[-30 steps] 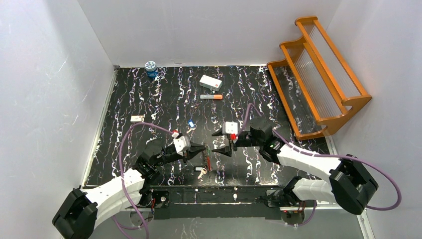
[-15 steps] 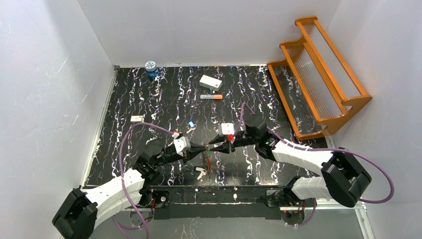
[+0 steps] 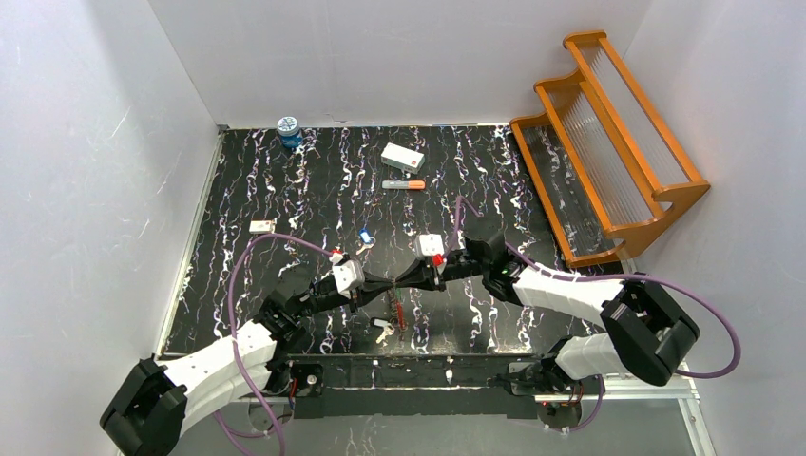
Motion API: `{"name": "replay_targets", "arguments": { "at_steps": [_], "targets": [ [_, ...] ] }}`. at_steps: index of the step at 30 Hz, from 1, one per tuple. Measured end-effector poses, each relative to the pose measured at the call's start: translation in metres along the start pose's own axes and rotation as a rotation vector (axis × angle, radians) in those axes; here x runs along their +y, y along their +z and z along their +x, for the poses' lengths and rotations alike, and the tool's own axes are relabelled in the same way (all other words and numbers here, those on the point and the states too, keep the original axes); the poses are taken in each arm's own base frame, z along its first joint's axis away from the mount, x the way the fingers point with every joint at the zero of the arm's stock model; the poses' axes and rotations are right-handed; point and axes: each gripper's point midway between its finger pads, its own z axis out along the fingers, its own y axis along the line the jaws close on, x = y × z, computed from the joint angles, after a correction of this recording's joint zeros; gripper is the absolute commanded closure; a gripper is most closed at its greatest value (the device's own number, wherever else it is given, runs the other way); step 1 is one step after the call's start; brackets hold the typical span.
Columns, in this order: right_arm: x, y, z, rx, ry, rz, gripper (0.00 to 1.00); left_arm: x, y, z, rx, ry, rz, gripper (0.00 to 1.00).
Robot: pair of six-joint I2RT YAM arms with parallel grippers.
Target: Put the keys on the keyring
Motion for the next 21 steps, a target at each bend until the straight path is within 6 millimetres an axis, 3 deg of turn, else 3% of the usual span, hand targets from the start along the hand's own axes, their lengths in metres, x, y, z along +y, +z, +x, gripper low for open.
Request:
{"name": "replay_targets", "arguments": {
  "at_steps": [5,10,15,21],
  "targets": [
    [-0.001,0.0,-0.002,-0.006,0.005,0.0,0.99,0.0,0.0,0.0,-0.001,0.0,0.001,1.0],
    [-0.001,0.0,-0.002,-0.004,0.008,0.002,0.99,0.0,0.0,0.0,0.001,0.0,0.003,1.0],
    [-0.004,0.0,0.001,0.021,0.011,0.019,0.99,0.001,0.0,0.001,0.002,0.003,-0.001,0.72],
    [-0.014,-0.005,0.017,0.129,0.054,0.074,0.99,0.005,0.001,0.002,0.01,0.008,-0.022,0.69]
  ]
}}
